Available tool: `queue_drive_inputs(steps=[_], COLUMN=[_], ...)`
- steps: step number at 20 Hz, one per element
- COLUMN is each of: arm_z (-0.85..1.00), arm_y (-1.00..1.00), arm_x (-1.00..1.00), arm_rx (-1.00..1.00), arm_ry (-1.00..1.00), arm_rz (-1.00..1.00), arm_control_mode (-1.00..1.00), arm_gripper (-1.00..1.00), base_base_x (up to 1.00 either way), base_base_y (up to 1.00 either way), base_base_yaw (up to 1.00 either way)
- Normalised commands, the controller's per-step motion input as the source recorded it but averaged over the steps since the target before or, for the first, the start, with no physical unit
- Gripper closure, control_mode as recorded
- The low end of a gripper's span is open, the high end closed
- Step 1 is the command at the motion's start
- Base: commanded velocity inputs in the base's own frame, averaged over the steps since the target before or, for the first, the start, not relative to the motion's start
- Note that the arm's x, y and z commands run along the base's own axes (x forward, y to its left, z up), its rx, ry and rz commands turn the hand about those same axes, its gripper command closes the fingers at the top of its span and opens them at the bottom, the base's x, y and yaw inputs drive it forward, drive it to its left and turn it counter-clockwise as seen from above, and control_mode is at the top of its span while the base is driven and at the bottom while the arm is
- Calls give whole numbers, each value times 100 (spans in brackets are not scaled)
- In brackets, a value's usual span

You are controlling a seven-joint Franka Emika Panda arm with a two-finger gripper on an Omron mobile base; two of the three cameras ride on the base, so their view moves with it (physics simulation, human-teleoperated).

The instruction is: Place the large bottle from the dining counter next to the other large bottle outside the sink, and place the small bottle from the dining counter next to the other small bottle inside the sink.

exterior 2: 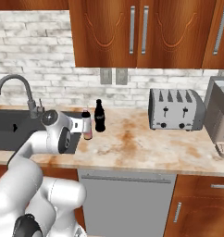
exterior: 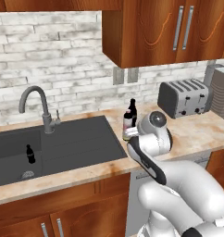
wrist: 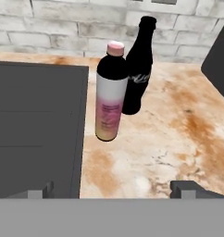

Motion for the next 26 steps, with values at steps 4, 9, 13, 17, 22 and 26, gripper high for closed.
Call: queue_drive_inputs(steps=[4,9,13,17,22,26], arm_z=[0,0,0,0,0,0], arm_y=[0,0,0,0,0,0], arm_x=[0,0,0,0,0,0], arm_rx=[0,0,0,0,0,0], arm_ry=[0,0,0,0,0,0], arm_rz=[0,0,0,0,0,0], arm_control_mode=[100,100,100,100,100,100], arm_gripper=[-100,-100,-100,-100,-100,-100], base_base_x=[-32,-53,-61,-28,-2,0], base_base_y=[0,0,0,0,0,0], base_base_yaw=[0,1,0,-3,-17,-29])
